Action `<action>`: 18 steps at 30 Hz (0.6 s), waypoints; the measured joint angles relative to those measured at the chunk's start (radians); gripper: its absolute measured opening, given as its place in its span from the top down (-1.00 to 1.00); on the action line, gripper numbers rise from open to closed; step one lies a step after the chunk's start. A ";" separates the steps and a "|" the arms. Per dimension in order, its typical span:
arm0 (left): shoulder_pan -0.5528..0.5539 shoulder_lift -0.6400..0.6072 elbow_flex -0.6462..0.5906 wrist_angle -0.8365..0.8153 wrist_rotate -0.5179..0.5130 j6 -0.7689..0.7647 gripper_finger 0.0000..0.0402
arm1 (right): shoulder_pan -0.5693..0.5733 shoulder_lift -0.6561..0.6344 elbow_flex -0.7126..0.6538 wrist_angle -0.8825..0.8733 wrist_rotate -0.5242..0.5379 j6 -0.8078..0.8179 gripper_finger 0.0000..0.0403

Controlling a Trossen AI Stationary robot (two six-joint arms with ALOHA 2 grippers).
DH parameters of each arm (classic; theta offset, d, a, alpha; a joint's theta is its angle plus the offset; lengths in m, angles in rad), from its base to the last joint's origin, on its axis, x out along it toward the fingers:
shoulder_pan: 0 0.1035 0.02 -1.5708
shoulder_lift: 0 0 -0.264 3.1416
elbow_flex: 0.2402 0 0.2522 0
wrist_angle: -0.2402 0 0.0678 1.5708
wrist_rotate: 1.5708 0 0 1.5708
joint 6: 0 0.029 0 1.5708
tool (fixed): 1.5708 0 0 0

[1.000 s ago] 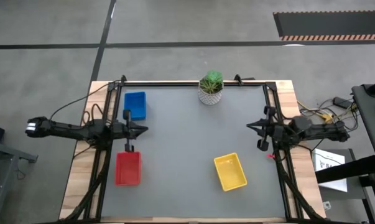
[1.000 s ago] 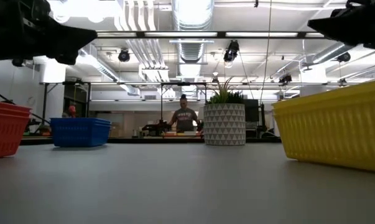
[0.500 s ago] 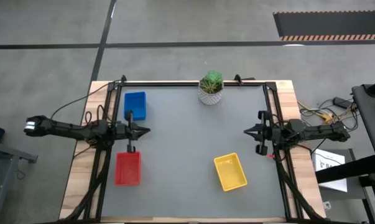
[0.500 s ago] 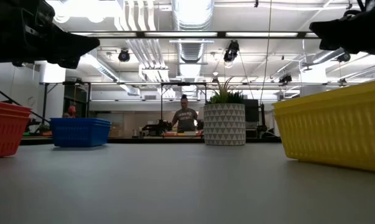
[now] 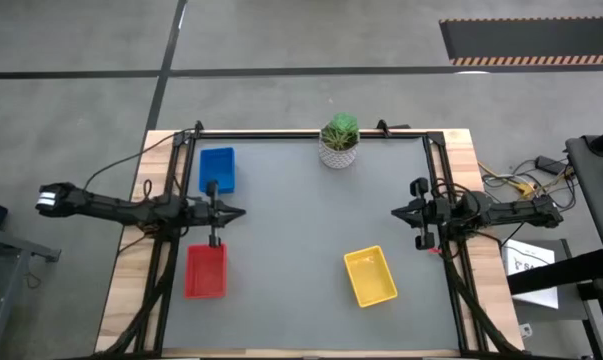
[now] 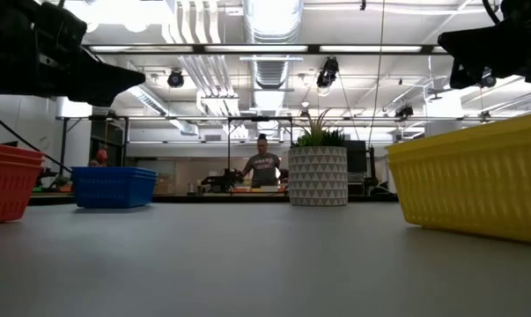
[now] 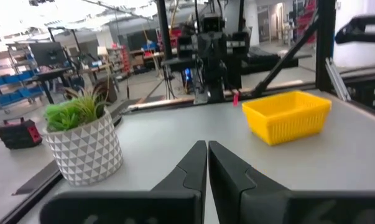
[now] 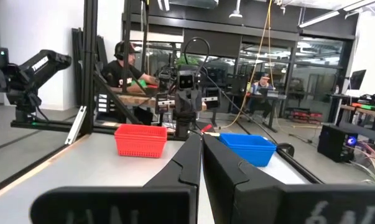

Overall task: Stack baskets by color
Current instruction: Return to Home Position

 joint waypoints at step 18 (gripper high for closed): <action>0.000 0.158 0.000 0.000 0.000 0.000 1.00 | 0.000 0.000 0.000 0.000 0.000 -0.001 0.96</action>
